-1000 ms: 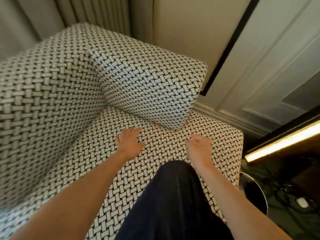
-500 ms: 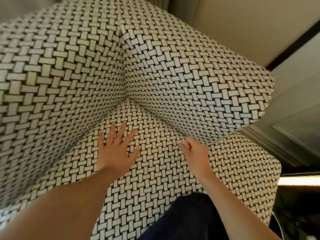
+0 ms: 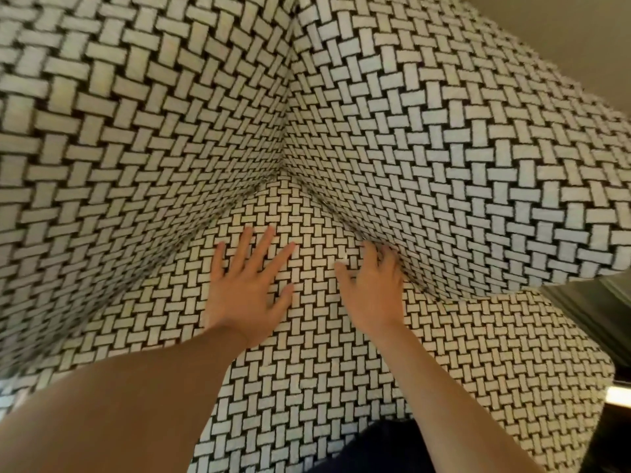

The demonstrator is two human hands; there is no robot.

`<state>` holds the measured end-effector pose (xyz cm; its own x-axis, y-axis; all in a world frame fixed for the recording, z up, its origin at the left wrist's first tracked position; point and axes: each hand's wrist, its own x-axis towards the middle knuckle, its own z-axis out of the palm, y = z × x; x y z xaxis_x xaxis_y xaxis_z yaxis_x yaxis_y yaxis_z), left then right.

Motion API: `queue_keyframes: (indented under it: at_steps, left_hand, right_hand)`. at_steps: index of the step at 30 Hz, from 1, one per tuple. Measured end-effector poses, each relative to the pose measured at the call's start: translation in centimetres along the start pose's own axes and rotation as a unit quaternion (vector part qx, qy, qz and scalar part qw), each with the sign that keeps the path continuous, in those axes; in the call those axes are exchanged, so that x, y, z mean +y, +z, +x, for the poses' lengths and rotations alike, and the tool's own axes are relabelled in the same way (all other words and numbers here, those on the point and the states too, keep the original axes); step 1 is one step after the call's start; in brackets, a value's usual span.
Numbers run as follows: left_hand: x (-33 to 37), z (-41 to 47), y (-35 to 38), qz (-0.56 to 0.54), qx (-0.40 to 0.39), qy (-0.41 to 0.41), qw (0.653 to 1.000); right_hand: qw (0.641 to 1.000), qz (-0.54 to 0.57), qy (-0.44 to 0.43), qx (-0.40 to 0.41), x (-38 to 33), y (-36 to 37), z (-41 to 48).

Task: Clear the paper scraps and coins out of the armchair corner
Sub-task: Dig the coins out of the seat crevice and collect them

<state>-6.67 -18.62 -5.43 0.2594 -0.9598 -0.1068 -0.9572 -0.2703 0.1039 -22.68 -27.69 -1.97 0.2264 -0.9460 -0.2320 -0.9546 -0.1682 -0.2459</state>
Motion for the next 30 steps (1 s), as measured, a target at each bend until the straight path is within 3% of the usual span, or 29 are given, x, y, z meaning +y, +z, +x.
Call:
queue_keyframes:
  at_steps: [8,19,30]
  left_hand:
    - [0.1,0.0,0.0,-0.005,0.015,-0.008,1.000]
    - [0.1,-0.1,0.0,-0.005,0.009,-0.007,1.000]
    - [0.1,-0.1,0.0,-0.015,0.009,-0.006,1.000]
  right_hand:
    - [0.993,-0.069,-0.014,-0.091,0.5,-0.8,0.1]
    - [0.995,0.040,-0.024,-0.083,1.5,-1.1,0.6]
    - [0.994,0.002,-0.023,-0.104,1.4,-1.5,1.2]
